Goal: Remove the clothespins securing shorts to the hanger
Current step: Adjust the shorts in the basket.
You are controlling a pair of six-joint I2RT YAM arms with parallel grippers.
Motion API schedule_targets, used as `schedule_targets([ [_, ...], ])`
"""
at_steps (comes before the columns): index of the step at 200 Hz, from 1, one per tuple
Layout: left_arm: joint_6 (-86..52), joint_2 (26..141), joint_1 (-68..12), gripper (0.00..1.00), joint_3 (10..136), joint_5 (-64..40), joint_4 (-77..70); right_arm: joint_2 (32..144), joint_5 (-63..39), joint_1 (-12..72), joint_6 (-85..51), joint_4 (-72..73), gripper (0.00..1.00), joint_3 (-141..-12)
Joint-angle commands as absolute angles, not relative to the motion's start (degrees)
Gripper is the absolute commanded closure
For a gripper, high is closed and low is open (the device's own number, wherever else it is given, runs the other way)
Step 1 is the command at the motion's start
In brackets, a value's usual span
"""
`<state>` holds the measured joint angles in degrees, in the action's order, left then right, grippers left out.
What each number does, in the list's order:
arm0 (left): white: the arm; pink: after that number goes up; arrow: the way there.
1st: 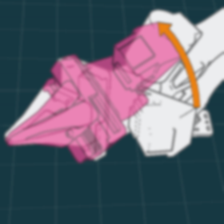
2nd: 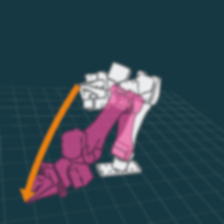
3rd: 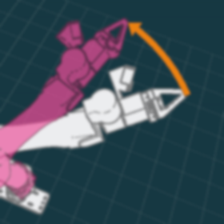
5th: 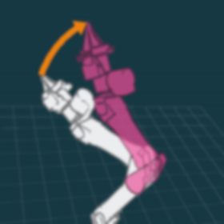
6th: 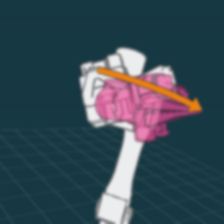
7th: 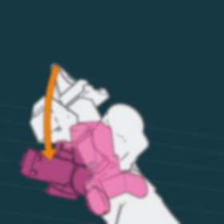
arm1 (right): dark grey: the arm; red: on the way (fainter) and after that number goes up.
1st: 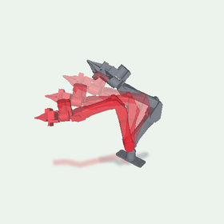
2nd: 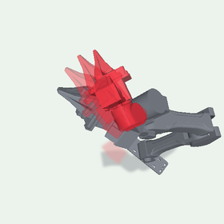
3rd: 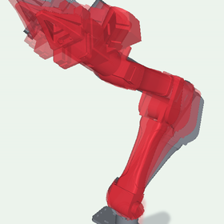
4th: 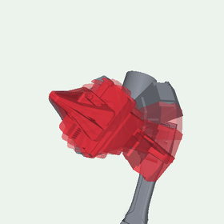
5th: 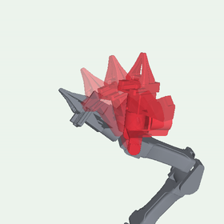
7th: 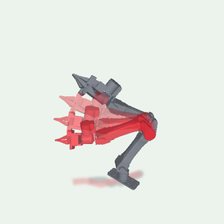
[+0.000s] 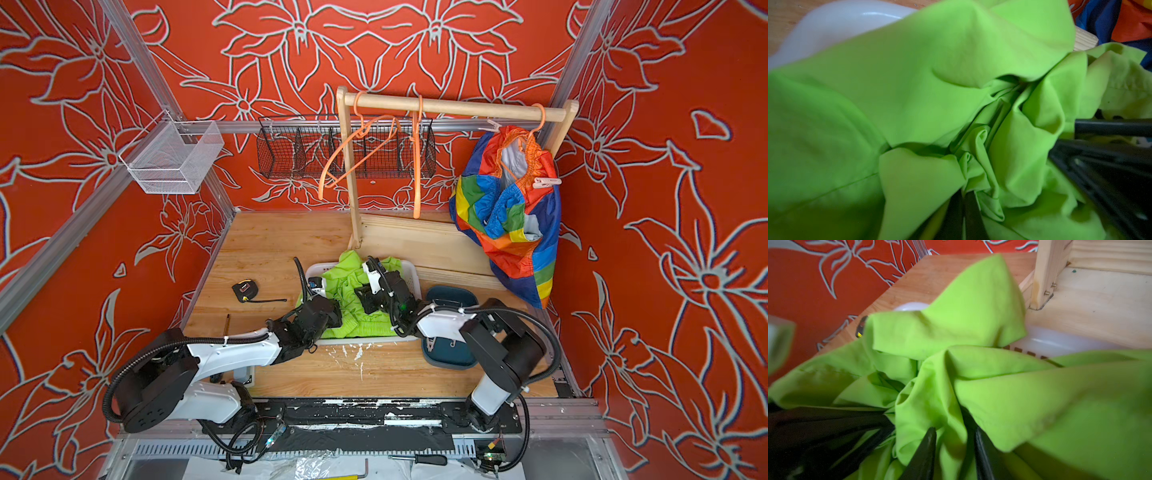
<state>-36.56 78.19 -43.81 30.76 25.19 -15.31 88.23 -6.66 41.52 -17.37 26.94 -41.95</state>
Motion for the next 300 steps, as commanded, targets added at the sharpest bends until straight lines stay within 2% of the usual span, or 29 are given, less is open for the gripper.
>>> schedule_targets([
  [1,-35.33,74.37,-43.33,1.00,32.73,25.94,-8.57,80.67,-4.29,41.13,-13.12,14.85,0.58,-43.88],
  [14,-34.43,72.23,-43.35,0.87,34.63,25.39,-5.62,76.77,-4.11,41.13,-11.80,10.22,0.58,-45.72],
  [52,-34.19,65.94,-43.35,0.35,39.57,25.86,4.62,73.82,-3.19,41.09,-9.79,2.03,0.58,-53.52],
  [75,-34.32,61.07,-43.33,0.14,41.99,27.49,10.20,78.94,-4.51,41.04,-8.98,0.54,0.58,-59.71],
  [82,-34.38,59.69,-43.33,0.05,42.79,28.25,12.00,81.04,-5.19,41.04,-9.16,0.91,0.58,-61.56],
  [92,-34.28,57.74,-43.33,0.00,44.17,29.45,14.63,84.56,-5.94,40.98,-9.28,0.79,0.57,-64.23],
  [130,-33.57,52.03,-43.16,0.02,46.96,32.20,20.34,95.29,-8.40,40.40,-9.76,2.84,0.52,-70.71],
  [202,-33.26,49.99,-43.07,0.03,47.06,31.82,21.02,103.35,-12.18,38.23,-11.18,6.19,0.49,-72.87],
  [223,-32.66,50.51,-43.07,0.03,47.11,31.58,19.95,105.60,-14.79,38.23,-12.06,7.11,0.56,-73.23],
  [235,-32.18,50.86,-43.07,0.03,47.22,31.58,19.60,106.34,-16.89,38.07,-12.88,8.04,0.68,-73.04],
  [260,-31.68,50.90,-42.98,0.03,47.47,31.79,19.78,105.19,-18.63,37.93,-13.88,9.14,1.00,-71.15],
  [300,-31.32,49.92,-42.45,0.03,46.63,31.64,19.26,95.10,-18.90,37.88,-13.97,8.46,1.00,-64.17],
])
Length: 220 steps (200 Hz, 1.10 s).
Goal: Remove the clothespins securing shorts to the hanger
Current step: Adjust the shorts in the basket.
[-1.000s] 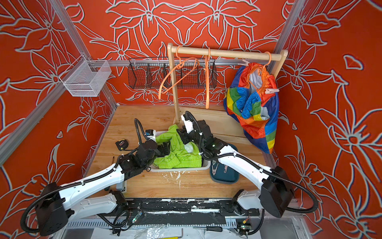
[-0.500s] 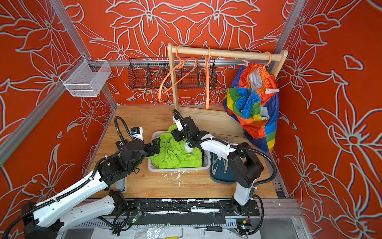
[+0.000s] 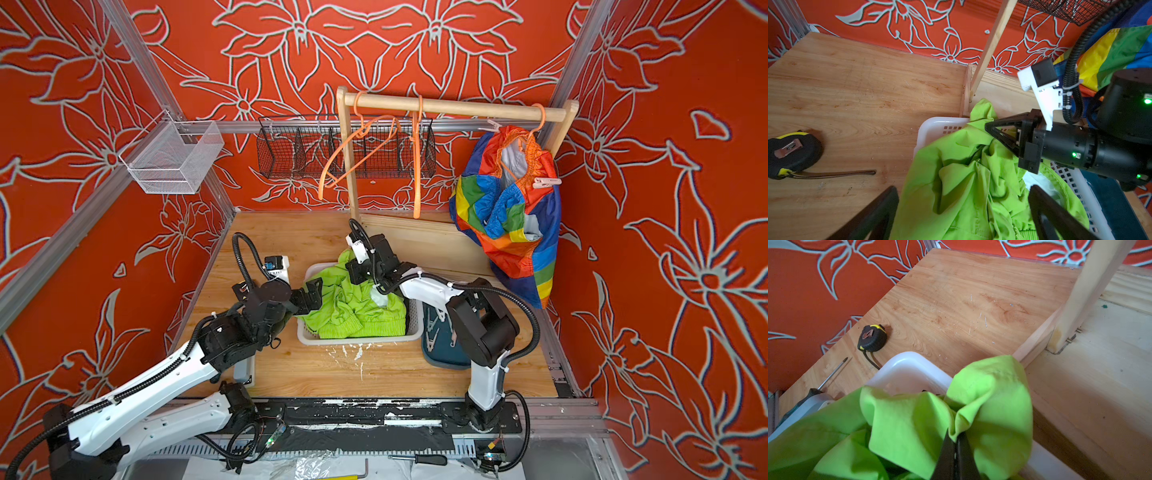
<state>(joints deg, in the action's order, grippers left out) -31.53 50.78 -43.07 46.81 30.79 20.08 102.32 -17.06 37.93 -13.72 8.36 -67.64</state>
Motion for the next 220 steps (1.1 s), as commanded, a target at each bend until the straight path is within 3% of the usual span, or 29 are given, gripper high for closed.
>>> schedule_targets([
  [1,-31.35,49.92,-42.45,0.03,46.56,31.64,19.26,94.84,-18.90,37.88,-13.97,8.40,1.00,-63.94],
  [60,-31.12,51.06,-41.41,0.03,45.87,31.02,17.11,85.42,-20.30,38.47,-21.67,11.49,1.00,-46.68],
  [107,-30.63,52.49,-40.52,0.03,46.12,30.13,15.85,95.16,-15.99,41.13,-25.31,21.87,1.00,-39.90],
  [154,-30.68,52.83,-40.00,0.03,46.14,29.42,15.72,103.79,-1.07,41.81,-23.14,30.43,1.00,-38.28],
  [184,-30.17,51.56,-38.13,0.03,46.21,27.06,16.36,92.15,0.28,42.18,-19.99,31.55,0.65,-33.20],
  [220,-28.87,52.12,-34.90,0.03,47.19,22.34,15.62,71.53,1.88,42.28,-12.10,12.12,0.43,-37.97],
])
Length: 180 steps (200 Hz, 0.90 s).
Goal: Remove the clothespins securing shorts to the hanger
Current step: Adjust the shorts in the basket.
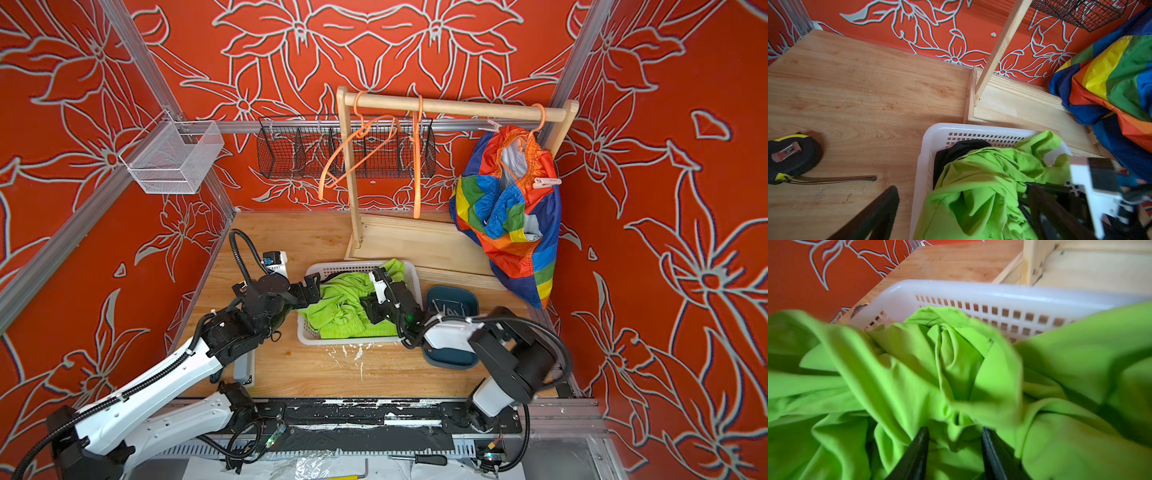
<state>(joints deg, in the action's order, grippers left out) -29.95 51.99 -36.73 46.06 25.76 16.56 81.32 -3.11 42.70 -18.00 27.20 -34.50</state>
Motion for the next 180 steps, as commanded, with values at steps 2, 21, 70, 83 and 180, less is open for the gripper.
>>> schedule_targets([
  [2,-28.66,52.34,-34.72,0.03,47.42,21.93,15.64,70.66,2.05,42.28,-11.79,10.96,0.41,-38.54],
  [21,-27.32,55.11,-33.39,0.03,49.68,20.27,16.55,64.36,4.00,42.18,-8.42,0.18,0.37,-44.44],
  [70,-26.15,61.83,-29.67,0.03,53.99,14.65,15.82,55.64,18.24,42.19,-3.58,-20.56,0.34,-57.57],
  [83,-25.71,62.76,-28.90,0.03,54.70,13.55,15.43,52.05,24.02,42.19,-2.27,-21.83,0.34,-58.55],
  [180,-23.76,66.62,-28.06,0.03,53.88,6.77,10.29,37.84,47.59,41.84,26.74,0.89,0.24,-61.01],
])
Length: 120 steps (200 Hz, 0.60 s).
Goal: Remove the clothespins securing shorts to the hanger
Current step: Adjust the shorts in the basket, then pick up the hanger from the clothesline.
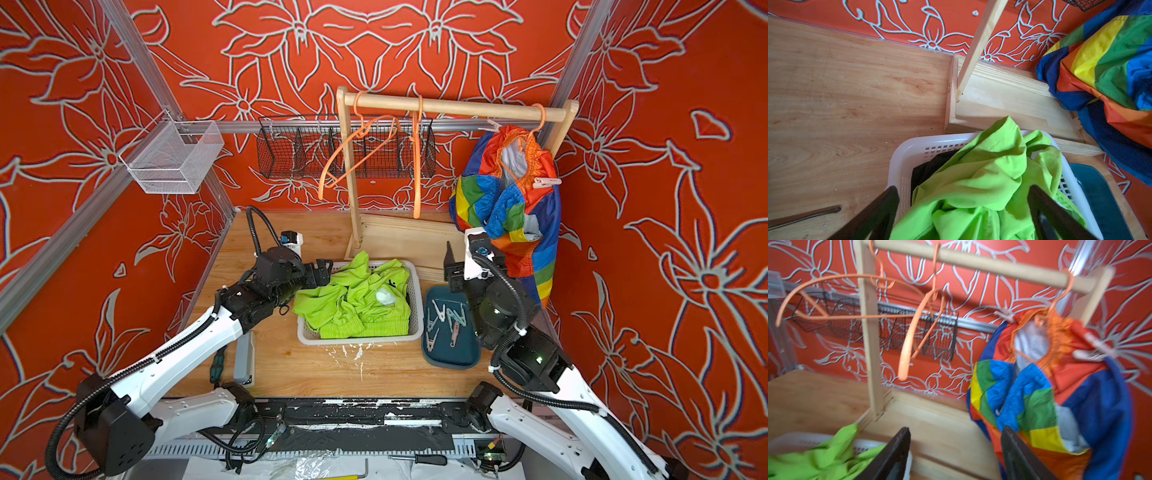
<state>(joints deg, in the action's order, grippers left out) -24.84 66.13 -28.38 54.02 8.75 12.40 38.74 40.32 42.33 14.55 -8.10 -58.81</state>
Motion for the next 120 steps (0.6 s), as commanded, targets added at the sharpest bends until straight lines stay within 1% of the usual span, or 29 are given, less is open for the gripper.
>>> schedule_targets([
  [1,-23.74,66.62,-28.05,0.03,53.83,6.77,10.29,37.73,47.79,41.84,27.12,1.15,0.23,-61.05],
  [10,-23.71,66.51,-28.04,0.03,53.58,6.32,10.20,37.15,49.13,41.60,30.90,4.24,0.18,-61.25],
  [21,-23.41,66.15,-28.05,0.03,53.12,5.10,9.87,36.67,50.33,41.19,36.03,8.43,0.09,-61.45],
  [36,-23.35,65.25,-28.04,0.03,52.23,3.95,9.46,37.21,50.79,40.08,40.91,11.08,0.04,-63.37],
  [62,-23.15,63.63,-28.04,0.03,50.95,3.25,9.58,40.10,48.91,36.02,42.34,9.11,0.03,-68.31],
  [90,-23.05,62.54,-28.04,0.03,49.97,3.58,9.70,44.87,41.81,29.12,32.92,-2.06,0.03,-74.12],
  [107,-23.19,61.97,-28.07,0.03,49.24,3.78,9.43,47.91,40.16,25.82,30.66,-4.43,0.03,-75.63],
  [120,-23.14,61.49,-28.04,0.03,48.55,3.69,9.10,49.87,37.44,21.64,27.47,-7.29,0.03,-77.21],
])
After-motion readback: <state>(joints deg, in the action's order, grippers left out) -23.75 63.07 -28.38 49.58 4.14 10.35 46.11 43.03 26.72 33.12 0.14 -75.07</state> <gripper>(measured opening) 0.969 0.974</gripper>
